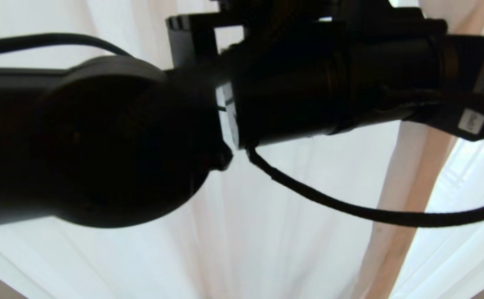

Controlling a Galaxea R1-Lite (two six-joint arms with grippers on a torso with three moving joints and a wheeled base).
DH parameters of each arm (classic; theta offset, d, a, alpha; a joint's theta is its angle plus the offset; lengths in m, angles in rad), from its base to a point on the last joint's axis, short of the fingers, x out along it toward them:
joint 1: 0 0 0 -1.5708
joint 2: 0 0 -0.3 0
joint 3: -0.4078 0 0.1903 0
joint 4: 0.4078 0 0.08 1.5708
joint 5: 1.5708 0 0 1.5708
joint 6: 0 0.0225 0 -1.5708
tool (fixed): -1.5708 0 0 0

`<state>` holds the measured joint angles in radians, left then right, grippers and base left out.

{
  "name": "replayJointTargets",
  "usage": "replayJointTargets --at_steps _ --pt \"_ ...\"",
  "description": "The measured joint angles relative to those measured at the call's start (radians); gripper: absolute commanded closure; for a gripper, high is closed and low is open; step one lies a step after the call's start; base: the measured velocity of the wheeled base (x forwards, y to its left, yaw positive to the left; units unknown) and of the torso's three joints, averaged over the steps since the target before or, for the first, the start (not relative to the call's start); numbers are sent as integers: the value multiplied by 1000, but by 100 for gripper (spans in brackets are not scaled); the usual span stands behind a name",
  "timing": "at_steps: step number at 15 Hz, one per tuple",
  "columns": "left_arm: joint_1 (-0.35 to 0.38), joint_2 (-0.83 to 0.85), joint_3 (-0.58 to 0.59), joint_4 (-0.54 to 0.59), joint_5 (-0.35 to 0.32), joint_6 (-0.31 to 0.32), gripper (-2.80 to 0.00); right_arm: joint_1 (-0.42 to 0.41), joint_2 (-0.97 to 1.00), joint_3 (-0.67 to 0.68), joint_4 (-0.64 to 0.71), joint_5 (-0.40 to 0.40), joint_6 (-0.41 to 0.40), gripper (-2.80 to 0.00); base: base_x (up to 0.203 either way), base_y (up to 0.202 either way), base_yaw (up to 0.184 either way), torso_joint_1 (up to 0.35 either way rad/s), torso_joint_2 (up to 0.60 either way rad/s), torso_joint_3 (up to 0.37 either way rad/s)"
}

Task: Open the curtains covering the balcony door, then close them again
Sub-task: Close the inner curtains on both sides

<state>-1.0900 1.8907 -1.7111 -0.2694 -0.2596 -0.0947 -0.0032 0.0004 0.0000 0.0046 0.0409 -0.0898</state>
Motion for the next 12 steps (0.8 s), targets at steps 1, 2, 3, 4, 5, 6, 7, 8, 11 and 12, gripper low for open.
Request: replayJointTargets --at_steps 1,2,3,4,5,6,7,8,11,12 --pt "-5 10 -1 -5 0 0 0 0 0 0 0 0 0 0 0 0 0 0 0 0" --pt "-9 20 -1 -9 0 1 0 0 0 0 0 0 0 0 0 0 0 0 0 0" --pt "-12 28 -1 -12 1 3 0 0 0 0 0 0 0 0 0 0 0 0 0 0" --pt "-13 34 0 -18 0 4 0 0 0 0 0 0 0 0 0 0 0 0 0 0" --pt "-14 38 3 -22 3 4 0 0 0 0 0 0 0 0 0 0 0 0 0 0" --pt "-13 41 6 -22 17 3 0 0 0 0 0 0 0 0 0 0 0 0 0 0" --pt "-12 42 8 -21 46 3 0 0 0 0 0 0 0 0 0 0 0 0 0 0" --pt "-8 42 9 -21 83 4 0 0 0 0 0 0 0 0 0 0 0 0 0 0" --pt "14 32 14 -22 169 10 0 0 0 0 0 0 0 0 0 0 0 0 0 0" --pt "27 27 16 -33 190 22 0 0 0 0 0 0 0 0 0 0 0 0 0 0"
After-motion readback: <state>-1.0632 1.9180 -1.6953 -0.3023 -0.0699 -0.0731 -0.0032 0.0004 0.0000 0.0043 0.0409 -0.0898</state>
